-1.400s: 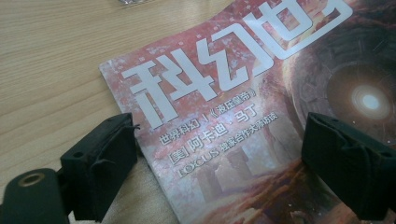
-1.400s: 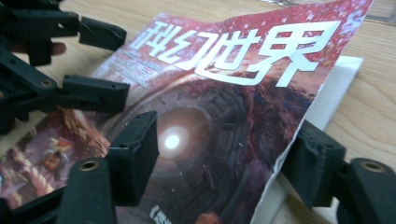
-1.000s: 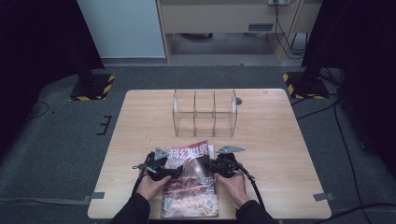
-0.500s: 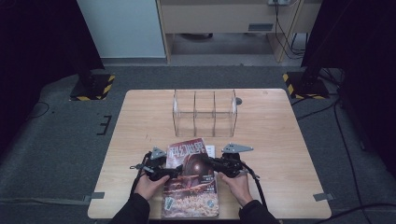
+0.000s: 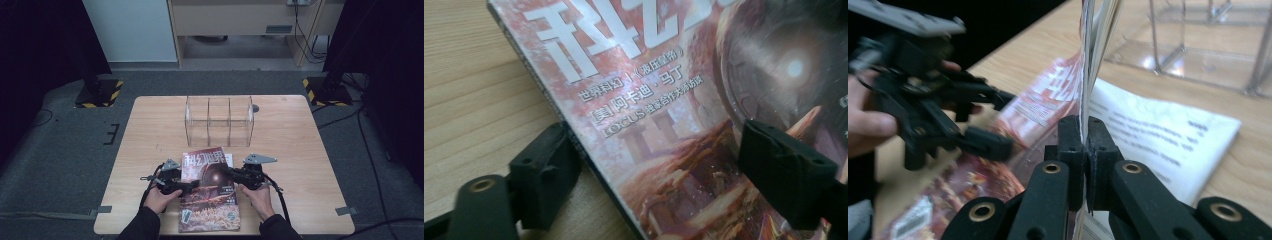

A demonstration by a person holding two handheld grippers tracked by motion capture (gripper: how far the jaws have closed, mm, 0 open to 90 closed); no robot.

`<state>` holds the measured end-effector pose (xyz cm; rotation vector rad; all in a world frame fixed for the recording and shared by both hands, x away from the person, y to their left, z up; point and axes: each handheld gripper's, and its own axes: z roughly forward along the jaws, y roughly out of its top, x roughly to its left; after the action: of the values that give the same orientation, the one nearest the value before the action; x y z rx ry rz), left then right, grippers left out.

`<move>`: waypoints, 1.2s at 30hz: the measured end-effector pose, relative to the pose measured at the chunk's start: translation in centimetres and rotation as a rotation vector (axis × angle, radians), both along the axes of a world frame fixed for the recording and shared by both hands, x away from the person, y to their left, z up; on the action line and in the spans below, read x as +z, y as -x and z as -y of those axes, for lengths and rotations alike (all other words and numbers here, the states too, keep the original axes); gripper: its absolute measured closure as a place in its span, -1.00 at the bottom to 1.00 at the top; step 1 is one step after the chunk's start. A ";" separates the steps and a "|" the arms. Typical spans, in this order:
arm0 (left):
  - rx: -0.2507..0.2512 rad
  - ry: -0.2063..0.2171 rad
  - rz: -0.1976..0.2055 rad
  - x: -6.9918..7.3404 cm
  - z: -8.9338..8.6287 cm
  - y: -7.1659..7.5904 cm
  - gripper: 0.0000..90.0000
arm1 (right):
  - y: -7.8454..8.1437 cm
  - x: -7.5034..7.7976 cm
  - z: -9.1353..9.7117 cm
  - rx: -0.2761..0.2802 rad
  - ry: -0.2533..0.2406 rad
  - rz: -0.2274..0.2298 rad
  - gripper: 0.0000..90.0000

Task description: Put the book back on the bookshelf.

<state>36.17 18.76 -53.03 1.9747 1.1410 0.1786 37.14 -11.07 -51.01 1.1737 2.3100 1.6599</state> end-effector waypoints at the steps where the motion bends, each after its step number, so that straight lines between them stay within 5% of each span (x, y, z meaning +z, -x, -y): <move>1: 0.000 -0.002 0.000 0.0 0.0 0.0 -0.53 | -0.1 -0.2 -0.1 -0.007 0.017 -0.013 0.95; 4: 0.004 0.001 -0.012 0.1 -0.1 0.0 -0.43 | -0.1 -0.8 -0.7 -0.021 0.092 -0.021 0.93; 13: 0.014 0.009 -0.040 0.3 -0.2 0.0 -0.07 | -0.5 -1.4 -1.2 -0.044 0.148 -0.039 0.85; 16: 0.018 0.004 -0.042 0.3 -0.2 0.0 0.06 | -0.5 -1.6 -1.4 -0.065 0.201 -0.028 0.64; 21: 0.033 0.033 -0.043 0.1 -0.5 0.1 0.11 | -0.3 -1.7 -1.2 -0.123 0.324 0.001 0.01; 28: 0.011 0.023 -0.041 0.2 -0.4 -0.1 0.10 | -0.4 -2.3 -0.8 -0.124 0.288 -0.060 -0.10; 36: -0.034 0.041 -0.056 0.2 0.2 -0.8 0.06 | -0.6 -2.5 -1.2 -0.090 0.279 -0.032 -0.04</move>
<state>36.95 18.53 -52.85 1.9722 1.1369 0.0821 37.77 -9.86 -53.54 1.2280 2.3705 1.2477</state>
